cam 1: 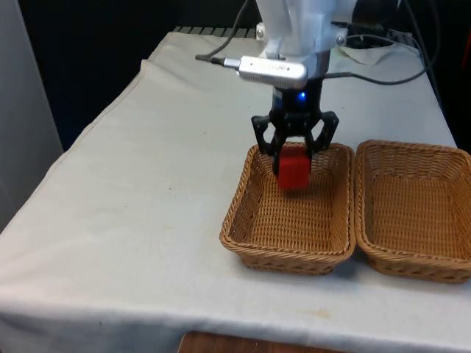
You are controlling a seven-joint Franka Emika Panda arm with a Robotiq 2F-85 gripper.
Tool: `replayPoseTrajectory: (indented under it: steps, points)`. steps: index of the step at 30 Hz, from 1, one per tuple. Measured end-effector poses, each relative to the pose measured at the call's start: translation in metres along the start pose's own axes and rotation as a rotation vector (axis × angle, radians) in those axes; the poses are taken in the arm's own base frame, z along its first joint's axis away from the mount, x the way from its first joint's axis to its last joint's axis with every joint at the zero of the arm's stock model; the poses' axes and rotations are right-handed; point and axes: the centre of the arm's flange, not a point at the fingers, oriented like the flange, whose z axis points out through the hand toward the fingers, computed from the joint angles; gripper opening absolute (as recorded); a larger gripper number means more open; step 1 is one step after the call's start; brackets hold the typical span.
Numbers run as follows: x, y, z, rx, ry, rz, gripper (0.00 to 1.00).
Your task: Pick up the red cube and place it into the right basket.
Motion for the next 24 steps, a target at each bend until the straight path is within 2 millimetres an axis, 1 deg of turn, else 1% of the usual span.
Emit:
replayPoseTrajectory:
  steps: [1,3,4,7,9,10,11,13,14,15,16,17,19,20,24]
  points:
    - [0.004,0.0,0.008,-0.003,-0.006,0.0,0.01]
    - [0.007,0.0,0.015,-0.004,-0.011,0.001,0.01]
    - [0.007,0.0,0.015,-0.004,-0.011,0.001,0.01]
    - [0.013,0.001,0.024,-0.004,-0.013,0.005,0.01]
    - [0.015,0.002,0.025,-0.006,-0.013,0.007,0.01]
    - [0.015,0.002,0.024,-0.005,-0.013,0.007,0.03]
    - [0.016,0.002,0.023,-0.004,-0.013,0.008,0.18]
    - [0.016,0.002,0.023,-0.003,-0.013,0.008,0.36]
    - [0.016,0.002,0.023,-0.003,-0.013,0.009,0.36]
    - [0.017,0.002,0.022,-0.004,-0.012,0.009,0.45]
    - [0.017,0.002,0.022,-0.004,-0.012,0.009,0.55]
    - [0.017,0.002,0.022,-0.004,-0.012,0.01,0.69]
    - [0.017,0.002,0.022,-0.004,-0.012,0.01,0.88]
    - [0.017,0.002,0.022,-0.004,-0.011,0.01,1.0]
    - [0.017,0.002,0.022,-0.004,-0.011,0.01,1.0]
